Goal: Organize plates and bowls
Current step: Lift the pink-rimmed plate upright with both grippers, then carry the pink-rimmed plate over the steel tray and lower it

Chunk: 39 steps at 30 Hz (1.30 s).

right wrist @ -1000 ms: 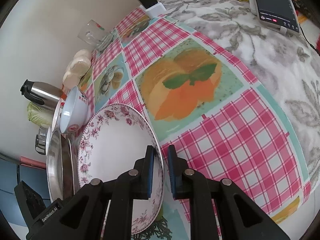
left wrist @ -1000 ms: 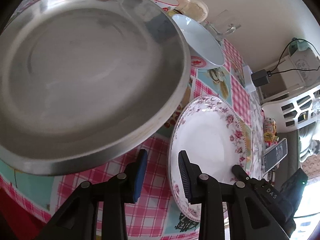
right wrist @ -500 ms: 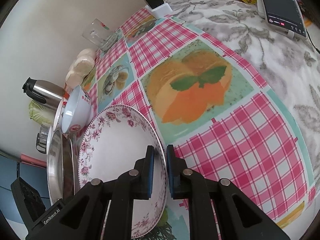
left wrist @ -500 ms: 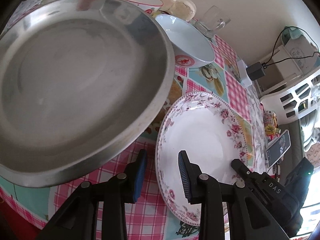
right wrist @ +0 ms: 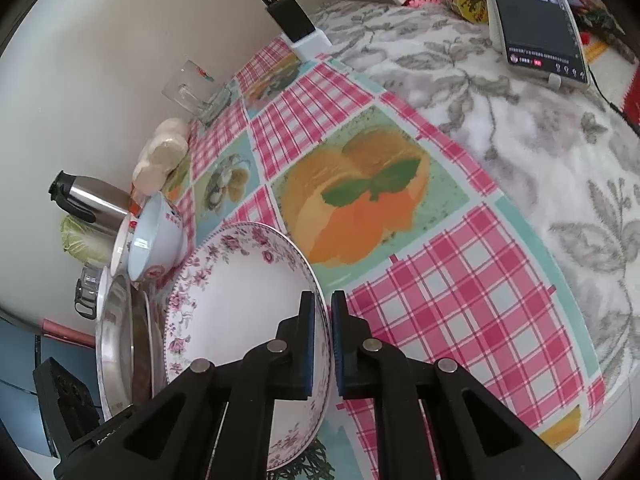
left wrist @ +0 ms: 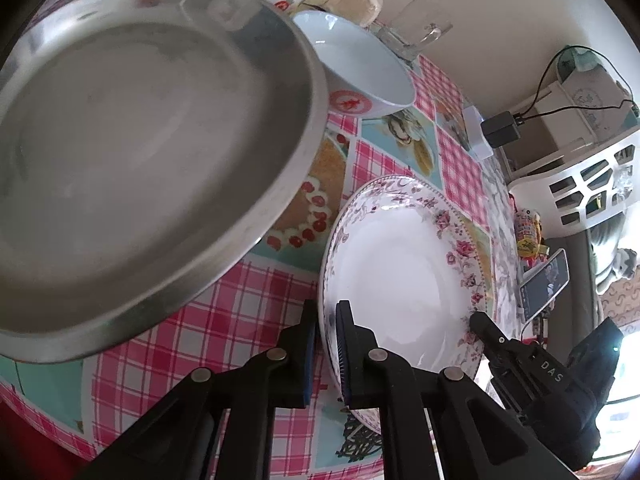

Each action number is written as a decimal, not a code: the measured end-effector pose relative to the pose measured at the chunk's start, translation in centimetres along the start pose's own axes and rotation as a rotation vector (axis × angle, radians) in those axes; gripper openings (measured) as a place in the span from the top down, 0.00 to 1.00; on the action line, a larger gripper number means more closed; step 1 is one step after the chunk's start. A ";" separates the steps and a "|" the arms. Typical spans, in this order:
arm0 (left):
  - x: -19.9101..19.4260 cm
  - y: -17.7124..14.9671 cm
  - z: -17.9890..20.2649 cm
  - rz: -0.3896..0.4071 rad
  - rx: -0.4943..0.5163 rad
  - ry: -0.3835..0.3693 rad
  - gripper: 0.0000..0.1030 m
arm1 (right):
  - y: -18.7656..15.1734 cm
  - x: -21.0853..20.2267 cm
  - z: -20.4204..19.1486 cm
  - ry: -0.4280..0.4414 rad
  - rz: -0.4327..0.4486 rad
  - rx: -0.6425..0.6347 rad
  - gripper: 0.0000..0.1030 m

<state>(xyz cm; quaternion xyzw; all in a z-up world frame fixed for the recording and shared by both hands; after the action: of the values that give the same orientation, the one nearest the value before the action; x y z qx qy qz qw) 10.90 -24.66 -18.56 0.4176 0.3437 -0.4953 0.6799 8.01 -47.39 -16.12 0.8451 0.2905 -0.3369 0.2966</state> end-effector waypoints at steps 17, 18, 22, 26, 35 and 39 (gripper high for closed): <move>-1.1 0.7 0.4 0.027 0.032 -0.028 0.89 | 0.4 -2.2 -1.0 0.020 0.060 -0.040 0.92; -1.3 0.7 0.4 0.031 0.035 -0.030 0.89 | 0.5 -2.3 -1.2 0.022 0.066 -0.043 0.92; -2.4 1.1 0.8 0.053 0.049 -0.051 0.89 | 0.9 -3.5 -2.3 0.027 0.102 -0.070 0.92; -4.0 1.9 1.0 0.088 0.065 -0.073 0.89 | 1.2 -4.6 -3.8 0.044 0.140 -0.098 0.92; -6.9 3.8 -0.3 0.161 0.077 -0.068 0.89 | 0.9 -5.0 -7.7 0.067 0.171 -0.166 0.92; -7.8 4.7 -1.4 0.187 0.077 -0.053 0.89 | 0.4 -4.5 -9.3 0.070 0.166 -0.191 0.92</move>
<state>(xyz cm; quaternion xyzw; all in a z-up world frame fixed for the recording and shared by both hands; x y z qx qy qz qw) 13.17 -19.63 -11.19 0.4605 0.2659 -0.4533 0.7153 9.29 -42.51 -7.09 0.8454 0.2603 -0.2521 0.3923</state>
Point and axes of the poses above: each gripper's, at about its wrist camera, not at the fingertips, and x roughly the way its jaws point, z to its right, y to its top, the point moved 7 cm from there along x, roughly the way its jaws point, and after that the axes turned 6 degrees about y, right-handed, at the moved point
